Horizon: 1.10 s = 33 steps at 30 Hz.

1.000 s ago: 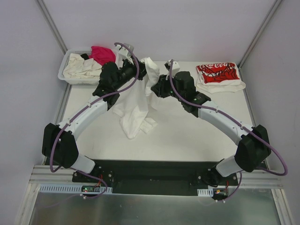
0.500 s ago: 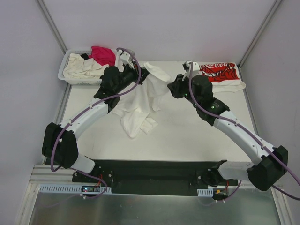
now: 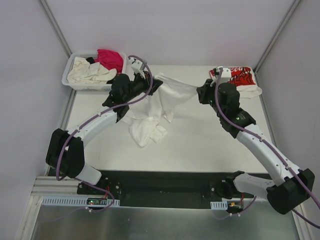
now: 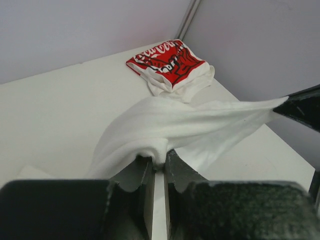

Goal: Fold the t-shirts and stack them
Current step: Move the tshirt to the center of the board

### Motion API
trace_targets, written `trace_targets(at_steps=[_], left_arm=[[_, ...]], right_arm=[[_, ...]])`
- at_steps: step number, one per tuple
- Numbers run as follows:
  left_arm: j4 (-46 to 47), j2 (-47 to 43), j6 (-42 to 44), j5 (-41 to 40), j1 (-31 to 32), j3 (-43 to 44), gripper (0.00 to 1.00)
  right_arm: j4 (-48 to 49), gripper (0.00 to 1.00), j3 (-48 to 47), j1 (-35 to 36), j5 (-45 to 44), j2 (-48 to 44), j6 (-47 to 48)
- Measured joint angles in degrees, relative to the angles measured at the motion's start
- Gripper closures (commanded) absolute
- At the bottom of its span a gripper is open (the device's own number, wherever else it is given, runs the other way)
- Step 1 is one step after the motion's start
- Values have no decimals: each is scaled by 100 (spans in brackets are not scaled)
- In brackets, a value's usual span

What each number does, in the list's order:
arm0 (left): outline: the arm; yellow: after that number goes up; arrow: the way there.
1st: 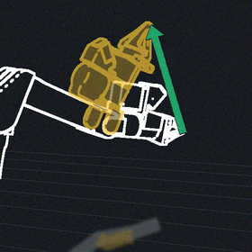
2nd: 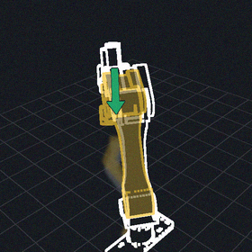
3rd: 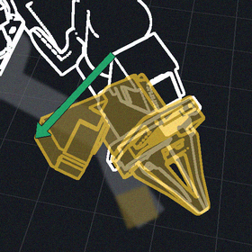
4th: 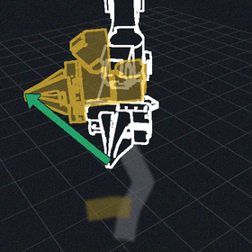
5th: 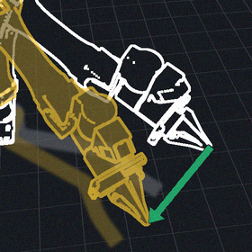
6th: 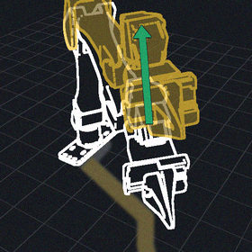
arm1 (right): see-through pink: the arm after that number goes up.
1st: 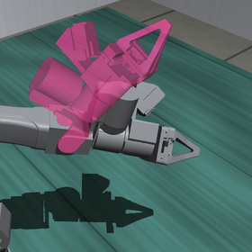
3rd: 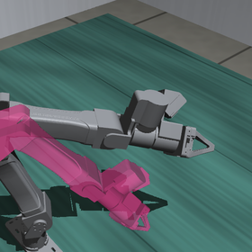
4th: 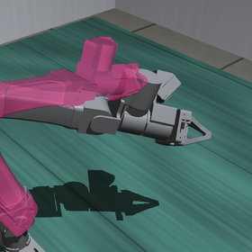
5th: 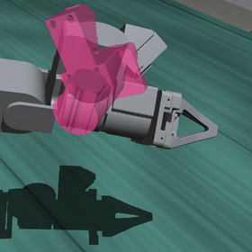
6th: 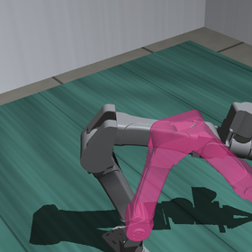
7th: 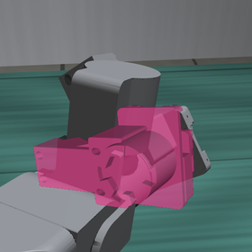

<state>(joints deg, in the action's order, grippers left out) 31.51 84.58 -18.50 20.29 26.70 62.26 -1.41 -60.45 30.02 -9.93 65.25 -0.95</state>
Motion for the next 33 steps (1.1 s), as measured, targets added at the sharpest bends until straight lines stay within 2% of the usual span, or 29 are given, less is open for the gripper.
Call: trace_targets(at_steps=[1, 4, 6, 8, 14, 15, 17, 21, 24, 25, 30, 33], left_arm=[[22, 24, -15, 26, 0, -37, 100], [61, 127, -44, 66, 0, -129, 100], [76, 190, -46, 72, 0, -129, 100], [83, 223, -46, 74, 0, -129, 93], [83, 243, -39, 90, 0, -129, 91], [83, 243, -37, 92, 0, -129, 89], [83, 243, -37, 122, 0, -129, 78], [90, 254, -13, 179, 0, -129, 45], [120, 308, -15, 201, 0, -129, 33], [127, 332, -4, 203, 0, -129, 26], [103, 439, -4, 212, 0, -131, 18], [81, 437, 85, 188, 0, -131, 18]], right_arm=[[0, 91, 4, -26, -15, -15, 2], [-20, 93, 4, -76, -15, -20, 0], [-46, 99, 7, -87, -9, -17, -2], [-59, 99, 7, -90, 0, -4, -2], [-61, 99, 7, -96, 22, 96, -9], [-59, 99, 7, -103, 31, 116, -9], [-63, 99, 4, -122, 33, 140, -7], [-181, 99, -57, -164, 26, 157, -2], [-297, 99, -179, -240, 2, 151, 2], [-313, 99, -203, -264, -9, 138, 2], [-516, 99, -225, -422, -120, -98, 157], [-616, 99, -225, -481, -192, -278, 234]])
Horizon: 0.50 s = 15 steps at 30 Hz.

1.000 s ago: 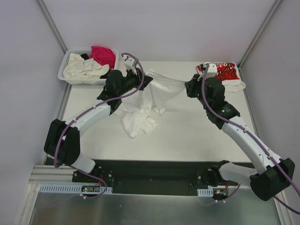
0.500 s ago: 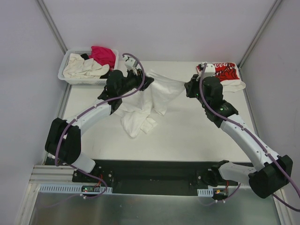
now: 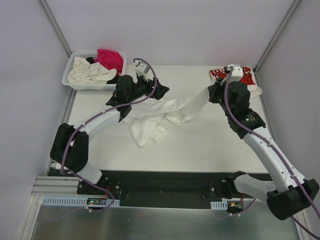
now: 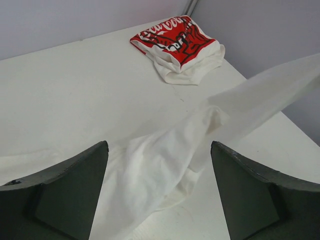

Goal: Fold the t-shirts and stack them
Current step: Move the tshirt to the center of the board

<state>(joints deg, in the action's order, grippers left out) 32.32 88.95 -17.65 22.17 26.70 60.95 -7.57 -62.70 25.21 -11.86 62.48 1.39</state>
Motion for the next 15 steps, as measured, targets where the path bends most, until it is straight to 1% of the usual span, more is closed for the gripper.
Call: trace_targets(at_steps=[5, 10, 15], left_arm=[[-221, -138, 284, -258, 0, -155, 19], [-306, -570, 470, -780, 0, -741, 18], [-404, -811, 560, -1390, 0, -1099, 16]], right_arm=[[-118, 99, 4, -103, -129, -337, 94], [-249, 99, 136, -245, -365, -662, 118], [-378, 99, 391, -597, -527, -931, 90]])
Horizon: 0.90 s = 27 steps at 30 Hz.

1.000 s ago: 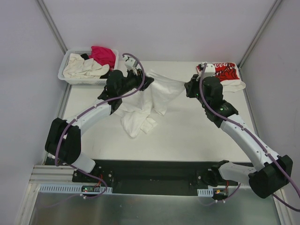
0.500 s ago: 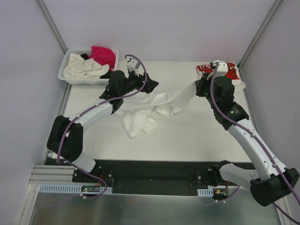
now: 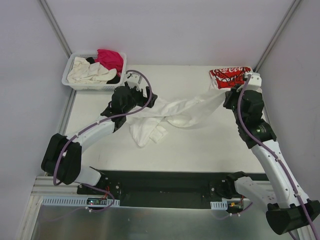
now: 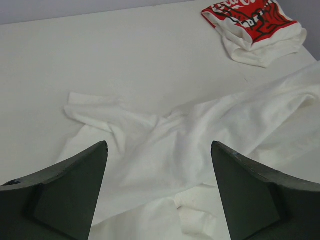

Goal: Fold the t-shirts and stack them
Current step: Move the tshirt to the center of the board, then flatten out the tshirt

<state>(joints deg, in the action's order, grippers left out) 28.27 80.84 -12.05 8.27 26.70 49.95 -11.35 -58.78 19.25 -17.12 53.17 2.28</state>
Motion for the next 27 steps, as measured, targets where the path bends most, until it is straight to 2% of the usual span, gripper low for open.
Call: trace_targets(at_steps=[7, 12, 20, 27], left_arm=[[-131, 46, 396, -920, 0, -9, 16], [-146, 931, 785, -1353, -7, 791, 20], [-284, 2441, 938, -1255, -133, 1836, 24], [-518, 3224, 398, -828, -614, 2505, 26]], right_arm=[[-157, 99, 651, -295, -20, -608, -120], [-186, 99, 715, -310, -13, -699, -190], [-175, 99, 765, -317, 4, -706, -291], [-175, 100, 813, -321, 4, -704, -293]])
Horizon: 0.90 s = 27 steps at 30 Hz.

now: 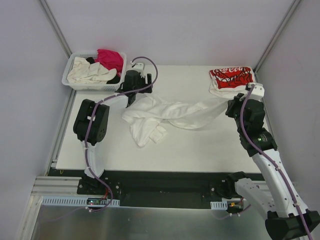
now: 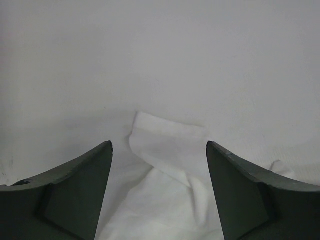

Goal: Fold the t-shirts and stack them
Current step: Flatten out the tshirt

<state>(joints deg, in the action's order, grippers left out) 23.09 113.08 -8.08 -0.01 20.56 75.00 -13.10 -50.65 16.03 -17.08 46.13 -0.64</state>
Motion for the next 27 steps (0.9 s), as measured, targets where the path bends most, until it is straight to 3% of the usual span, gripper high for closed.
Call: trace_targets(at_steps=[15, 27], left_arm=[[-162, 614, -1808, 1335, -492, 343, 32], [-203, 1005, -2730, 1491, -763, 433, 28]], right_arm=[[48, 99, 63, -22, 20, -2, -44], [48, 99, 85, -48, 15, -144, -39]])
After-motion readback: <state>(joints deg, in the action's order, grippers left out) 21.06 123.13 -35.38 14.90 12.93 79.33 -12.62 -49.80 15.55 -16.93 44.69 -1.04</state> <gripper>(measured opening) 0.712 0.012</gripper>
